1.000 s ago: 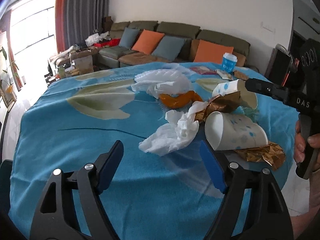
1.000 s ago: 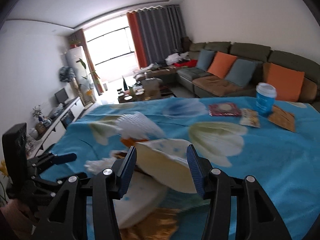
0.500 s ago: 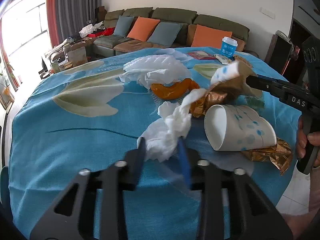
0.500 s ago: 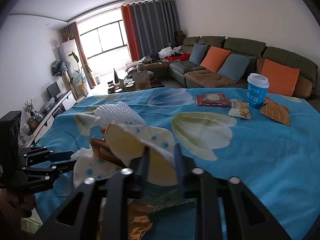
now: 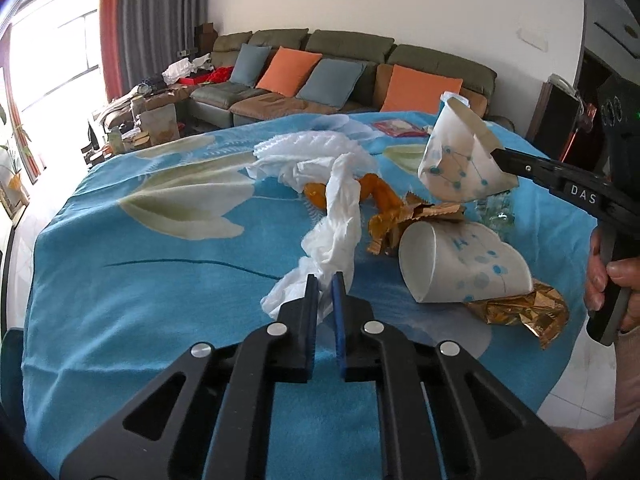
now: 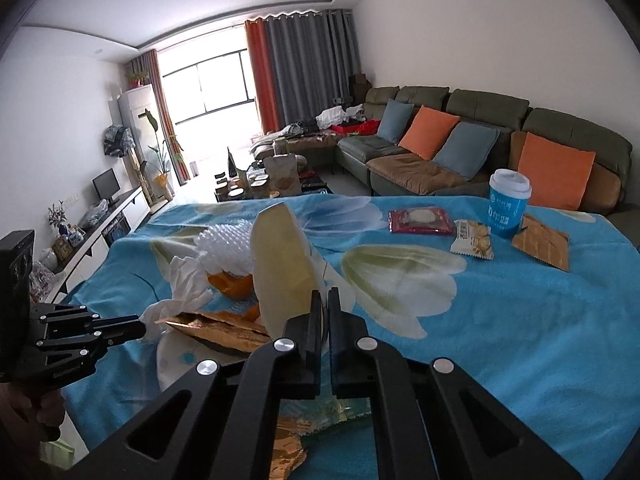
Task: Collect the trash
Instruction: 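Grasp the white tissue with the left gripper while the right gripper grasps a paper cup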
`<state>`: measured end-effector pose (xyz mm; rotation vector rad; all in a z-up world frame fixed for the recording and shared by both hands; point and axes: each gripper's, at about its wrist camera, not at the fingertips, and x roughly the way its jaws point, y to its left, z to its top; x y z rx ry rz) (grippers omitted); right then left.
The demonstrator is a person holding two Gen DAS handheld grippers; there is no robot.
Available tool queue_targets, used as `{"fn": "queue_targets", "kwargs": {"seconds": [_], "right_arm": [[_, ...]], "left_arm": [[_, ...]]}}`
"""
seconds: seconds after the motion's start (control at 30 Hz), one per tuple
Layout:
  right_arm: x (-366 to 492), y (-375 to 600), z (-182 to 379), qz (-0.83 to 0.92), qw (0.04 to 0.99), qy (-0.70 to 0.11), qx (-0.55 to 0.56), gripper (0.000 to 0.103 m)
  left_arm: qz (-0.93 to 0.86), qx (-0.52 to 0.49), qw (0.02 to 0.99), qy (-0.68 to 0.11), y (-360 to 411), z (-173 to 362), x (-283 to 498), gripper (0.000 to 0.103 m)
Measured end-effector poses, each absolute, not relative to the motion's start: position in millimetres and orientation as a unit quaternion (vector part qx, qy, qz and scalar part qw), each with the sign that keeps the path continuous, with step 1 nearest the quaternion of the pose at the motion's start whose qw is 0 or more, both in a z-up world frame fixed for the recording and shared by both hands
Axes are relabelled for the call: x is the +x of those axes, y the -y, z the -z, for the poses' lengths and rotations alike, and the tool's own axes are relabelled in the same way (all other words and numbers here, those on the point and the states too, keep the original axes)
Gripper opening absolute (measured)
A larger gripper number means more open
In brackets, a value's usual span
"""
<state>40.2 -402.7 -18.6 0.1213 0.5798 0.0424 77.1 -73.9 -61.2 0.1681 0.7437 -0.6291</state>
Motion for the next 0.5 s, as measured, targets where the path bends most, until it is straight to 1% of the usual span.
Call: {"fn": "queue_targets", "kwargs": {"seconds": [0.3, 0.5], "right_arm": [[32.8, 391.0, -3.2, -0.047, 0.962, -0.259, 0.073, 0.002], [30.5, 368.3, -16.2, -0.101, 0.961, -0.242, 0.089, 0.002]], "left_arm": [[0.292, 0.061, 0.891, -0.342, 48.7, 47.5, 65.4, 0.008], [0.274, 0.037, 0.901, -0.334, 14.4, 40.7, 59.7, 0.008]]}}
